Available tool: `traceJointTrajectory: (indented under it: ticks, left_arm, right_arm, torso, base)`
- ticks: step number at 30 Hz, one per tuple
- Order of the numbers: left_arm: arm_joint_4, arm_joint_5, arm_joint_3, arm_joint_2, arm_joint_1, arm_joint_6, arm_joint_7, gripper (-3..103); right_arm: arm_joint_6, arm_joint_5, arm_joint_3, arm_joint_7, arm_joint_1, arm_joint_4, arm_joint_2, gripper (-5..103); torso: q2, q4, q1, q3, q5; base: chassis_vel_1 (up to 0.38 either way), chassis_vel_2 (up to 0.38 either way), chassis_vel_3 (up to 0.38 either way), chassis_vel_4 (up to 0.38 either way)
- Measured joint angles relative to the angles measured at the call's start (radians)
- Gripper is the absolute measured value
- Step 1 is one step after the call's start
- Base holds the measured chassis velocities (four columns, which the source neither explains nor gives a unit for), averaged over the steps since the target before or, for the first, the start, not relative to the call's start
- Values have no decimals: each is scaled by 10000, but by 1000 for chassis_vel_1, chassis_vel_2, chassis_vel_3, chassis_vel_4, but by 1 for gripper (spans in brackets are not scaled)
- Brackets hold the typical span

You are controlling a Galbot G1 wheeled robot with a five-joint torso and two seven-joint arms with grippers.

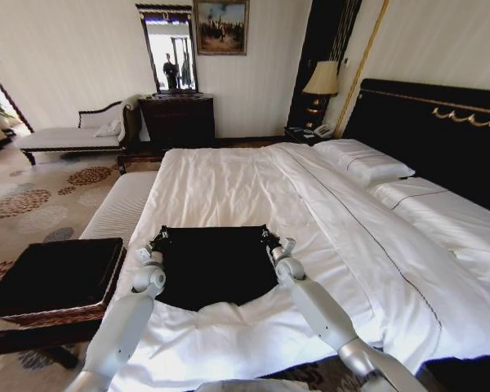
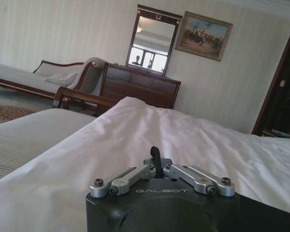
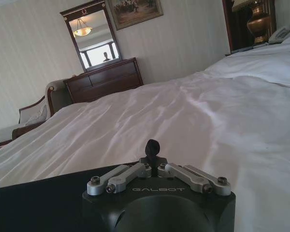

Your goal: Fold the clothes on the bed and place them into the basket.

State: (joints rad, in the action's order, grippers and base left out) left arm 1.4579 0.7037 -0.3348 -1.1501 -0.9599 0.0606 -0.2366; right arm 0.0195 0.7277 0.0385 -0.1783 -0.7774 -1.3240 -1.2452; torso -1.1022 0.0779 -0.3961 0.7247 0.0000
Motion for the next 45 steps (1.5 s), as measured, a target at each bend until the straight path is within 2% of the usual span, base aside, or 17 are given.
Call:
traceJointTrajectory:
  ticks: [10,12,17,19,21,26,45]
  left_arm:
    - [1005,-372,-669,-183,-1285,534,404,1]
    - [1213,-660,-879,-374,-1801,988,558,1]
    - [1584,-1016,-1144,-591,-2666,1294,825,1]
    - [1645,-1057,-1179,-618,-2807,1313,858,1]
    - [1869,-1242,-1312,-709,-3434,1429,1010,1]
    - [1987,-1424,-1405,-734,-3849,1536,1057,1]
    - [2538,-1507,-1725,-506,-4490,1593,908,1]
  right_arm:
    - [710,-1414,34,2,-962,-903,345,1]
    - [1040,-1858,199,0,-1441,-1102,405,1]
    - [1354,-2405,452,75,-2092,-1400,406,1]
    - [1373,-2455,474,87,-2196,-1459,407,1]
    - [1421,-2607,534,120,-2635,-1687,416,1]
    - [1442,-2749,543,160,-3078,-1993,514,1]
    - [1413,-3107,1155,139,-4670,-3410,858,1]
  torso:
    - [0,-1,1,-1,1]
    - [-1,1,2,-1,-1]
    - [-1,-1,2,-1,0]
    - [-1,0,1,-1,1]
    - [-1,-2,2,-1,0]
    - [-2,1,2,-1,0]
    - [-1,0,0,1,0]
  base:
    - [0,0,0,0]
    - [0,0,0,0]
    - [0,0,0,0]
    - [0,0,0,0]
    - [0,0,0,0]
    - [0,0,0,0]
    - [0,0,0,0]
